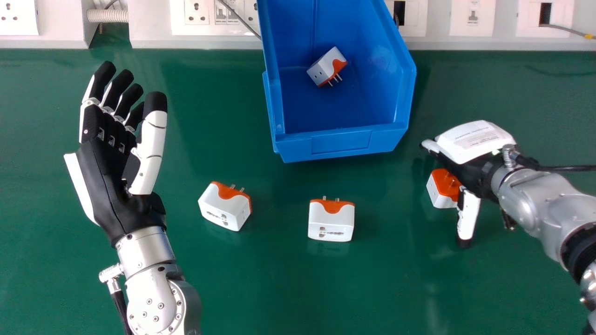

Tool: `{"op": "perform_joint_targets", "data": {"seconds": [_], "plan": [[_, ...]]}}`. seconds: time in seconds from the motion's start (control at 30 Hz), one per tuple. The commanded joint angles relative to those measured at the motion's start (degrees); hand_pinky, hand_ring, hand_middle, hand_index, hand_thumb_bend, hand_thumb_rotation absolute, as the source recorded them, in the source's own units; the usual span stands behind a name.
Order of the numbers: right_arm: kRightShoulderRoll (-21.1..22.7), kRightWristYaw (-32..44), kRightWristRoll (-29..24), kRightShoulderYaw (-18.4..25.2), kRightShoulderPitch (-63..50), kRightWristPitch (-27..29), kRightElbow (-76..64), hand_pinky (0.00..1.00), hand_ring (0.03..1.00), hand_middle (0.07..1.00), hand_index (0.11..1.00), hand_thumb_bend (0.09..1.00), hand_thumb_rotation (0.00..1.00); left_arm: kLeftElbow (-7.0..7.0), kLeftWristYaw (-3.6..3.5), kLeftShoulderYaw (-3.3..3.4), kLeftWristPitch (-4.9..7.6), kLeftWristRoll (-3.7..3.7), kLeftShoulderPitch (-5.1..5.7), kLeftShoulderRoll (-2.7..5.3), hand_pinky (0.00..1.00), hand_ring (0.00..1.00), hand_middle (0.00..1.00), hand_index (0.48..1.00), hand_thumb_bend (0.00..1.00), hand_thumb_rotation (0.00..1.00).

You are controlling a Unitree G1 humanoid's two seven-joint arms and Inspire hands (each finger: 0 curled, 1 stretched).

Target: Pick all objects and put in blue box

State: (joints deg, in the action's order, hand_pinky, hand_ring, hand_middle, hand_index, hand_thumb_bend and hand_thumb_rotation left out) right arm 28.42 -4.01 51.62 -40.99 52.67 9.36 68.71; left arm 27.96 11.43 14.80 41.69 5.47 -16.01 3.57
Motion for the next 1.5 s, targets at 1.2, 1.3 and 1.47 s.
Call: {"op": "perform_joint_targets", "data": {"seconds": [1.2, 1.3, 1.47], "plan": [[0.5, -3.6, 1.0, 0.1, -0.6, -1.7, 0.2, 0.35, 0.459, 0.524, 0.586, 0.529, 0.01, -1.32, 0.24, -0.29, 0.61, -0.59, -0.22, -0.04, 0.77, 0.79, 0.81, 0.815, 0.7, 0.4], [0.7, -2.8, 0.7, 0.3, -0.5, -1.3, 0.2, 0.35, 0.459, 0.524, 0.586, 0.529, 0.01, -1.25, -0.02, -0.3, 0.79, -0.32, -0.17, -0.04, 0.77, 0.79, 0.81, 0.815, 0.7, 0.4], [0.5, -2.2, 0.6, 0.4, -0.3, -1.7, 0.2, 0.35, 0.459, 0.526, 0.567, 0.523, 0.01, -1.1, -0.18, -0.27, 0.9, -0.21, -0.17, -0.13, 0.77, 0.79, 0.81, 0.815, 0.7, 0.4]]}}
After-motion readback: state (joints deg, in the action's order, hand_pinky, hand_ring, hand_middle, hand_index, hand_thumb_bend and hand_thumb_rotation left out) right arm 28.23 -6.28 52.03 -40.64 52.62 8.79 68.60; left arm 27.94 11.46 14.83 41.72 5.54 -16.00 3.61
